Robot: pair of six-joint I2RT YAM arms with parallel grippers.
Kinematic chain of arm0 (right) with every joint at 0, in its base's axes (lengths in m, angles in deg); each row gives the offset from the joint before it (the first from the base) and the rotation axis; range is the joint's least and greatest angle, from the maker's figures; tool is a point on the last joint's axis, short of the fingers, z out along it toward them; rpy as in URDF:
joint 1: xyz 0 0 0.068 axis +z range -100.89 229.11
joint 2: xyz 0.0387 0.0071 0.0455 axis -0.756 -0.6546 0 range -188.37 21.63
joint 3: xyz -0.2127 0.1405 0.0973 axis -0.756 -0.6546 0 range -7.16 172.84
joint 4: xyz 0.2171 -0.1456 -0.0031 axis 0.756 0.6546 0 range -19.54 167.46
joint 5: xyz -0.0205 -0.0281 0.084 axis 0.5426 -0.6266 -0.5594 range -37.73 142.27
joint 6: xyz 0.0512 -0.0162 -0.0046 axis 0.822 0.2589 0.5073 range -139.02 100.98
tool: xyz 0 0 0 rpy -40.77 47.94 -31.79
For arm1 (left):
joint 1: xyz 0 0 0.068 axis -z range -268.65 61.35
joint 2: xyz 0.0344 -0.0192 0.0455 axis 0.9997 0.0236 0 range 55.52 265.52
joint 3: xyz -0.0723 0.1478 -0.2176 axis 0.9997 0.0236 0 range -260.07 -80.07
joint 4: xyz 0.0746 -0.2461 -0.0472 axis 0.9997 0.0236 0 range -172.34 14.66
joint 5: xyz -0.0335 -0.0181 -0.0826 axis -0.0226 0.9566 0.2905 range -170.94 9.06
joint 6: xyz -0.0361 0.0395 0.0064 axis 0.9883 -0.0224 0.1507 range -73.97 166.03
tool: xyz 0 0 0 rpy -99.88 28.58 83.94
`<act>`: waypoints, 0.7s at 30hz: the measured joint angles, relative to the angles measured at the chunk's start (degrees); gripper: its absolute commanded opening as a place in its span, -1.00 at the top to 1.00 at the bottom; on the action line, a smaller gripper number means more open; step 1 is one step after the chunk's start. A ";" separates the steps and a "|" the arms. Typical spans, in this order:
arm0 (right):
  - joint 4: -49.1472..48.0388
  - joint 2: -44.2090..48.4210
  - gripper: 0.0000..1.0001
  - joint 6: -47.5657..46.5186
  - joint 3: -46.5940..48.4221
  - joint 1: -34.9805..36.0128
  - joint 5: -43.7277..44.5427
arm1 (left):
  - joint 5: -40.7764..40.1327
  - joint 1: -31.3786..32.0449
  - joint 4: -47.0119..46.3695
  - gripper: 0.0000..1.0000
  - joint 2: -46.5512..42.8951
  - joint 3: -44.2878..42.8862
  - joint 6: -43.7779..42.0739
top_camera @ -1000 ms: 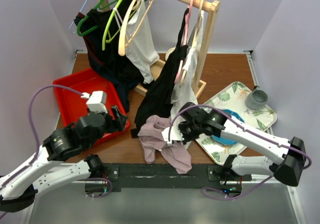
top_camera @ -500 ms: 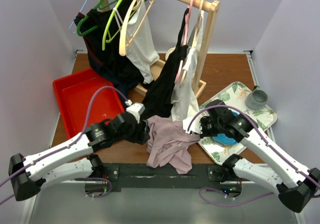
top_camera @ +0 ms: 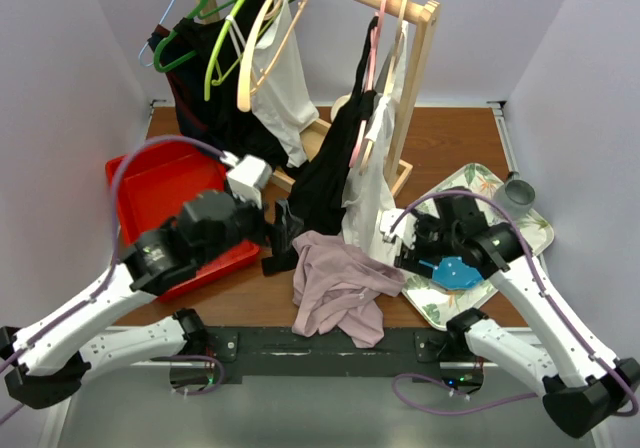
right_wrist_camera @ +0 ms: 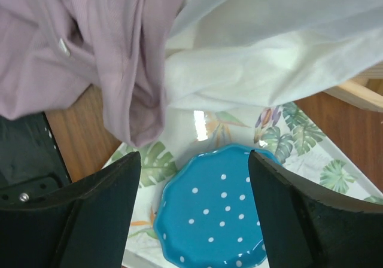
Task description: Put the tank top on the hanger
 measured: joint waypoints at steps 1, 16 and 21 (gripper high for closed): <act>-0.35 0.22 -0.59 0.72 0.61 -1.42 -1.46 | -0.46 -1.53 -0.09 -0.86 0.90 -4.04 -1.99; -8.96 -2.49 -0.61 12.74 -0.39 -16.74 -20.02 | 0.92 -24.04 -0.98 -0.75 24.33 -45.53 -13.99; -9.94 -2.25 -0.61 13.64 -0.72 -16.96 -21.73 | 3.65 -30.12 -0.37 -0.47 31.08 -52.94 -14.10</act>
